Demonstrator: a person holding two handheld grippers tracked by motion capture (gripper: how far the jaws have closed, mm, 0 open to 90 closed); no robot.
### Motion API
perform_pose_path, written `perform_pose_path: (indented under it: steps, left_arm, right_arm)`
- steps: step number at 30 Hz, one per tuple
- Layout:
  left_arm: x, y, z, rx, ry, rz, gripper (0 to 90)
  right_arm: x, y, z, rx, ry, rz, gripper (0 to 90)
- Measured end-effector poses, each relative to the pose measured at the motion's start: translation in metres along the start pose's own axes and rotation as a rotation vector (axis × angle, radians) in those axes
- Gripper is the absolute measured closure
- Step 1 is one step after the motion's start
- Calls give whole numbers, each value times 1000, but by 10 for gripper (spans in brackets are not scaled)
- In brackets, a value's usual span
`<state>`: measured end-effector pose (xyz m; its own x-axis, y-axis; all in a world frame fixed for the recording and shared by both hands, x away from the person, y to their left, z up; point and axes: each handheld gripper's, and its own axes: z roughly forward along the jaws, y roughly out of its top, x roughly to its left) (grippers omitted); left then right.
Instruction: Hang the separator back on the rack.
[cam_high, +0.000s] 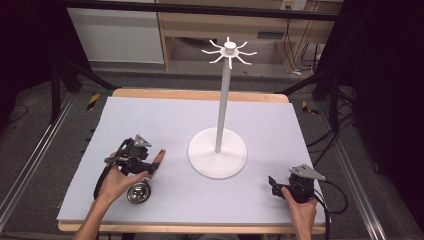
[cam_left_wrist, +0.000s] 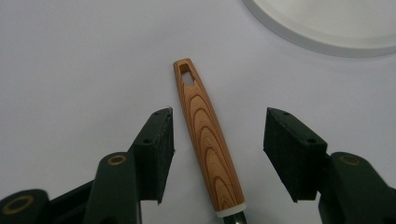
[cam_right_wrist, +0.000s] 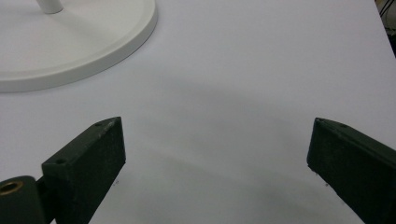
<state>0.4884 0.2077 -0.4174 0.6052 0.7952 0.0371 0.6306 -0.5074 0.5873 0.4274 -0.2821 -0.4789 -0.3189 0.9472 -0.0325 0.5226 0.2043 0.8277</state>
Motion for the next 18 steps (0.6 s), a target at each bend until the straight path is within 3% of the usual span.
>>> perform_pose_path:
  steps: [13, 18]
  left_arm:
    - [4, -3, 17, 67, 10, -26, 476]
    - [4, -4, 21, 79, -4, -40, 503]
  right_arm:
    - [0, 0, 3, 26, 14, -21, 59]
    - [1, -1, 3, 39, 14, -27, 62]
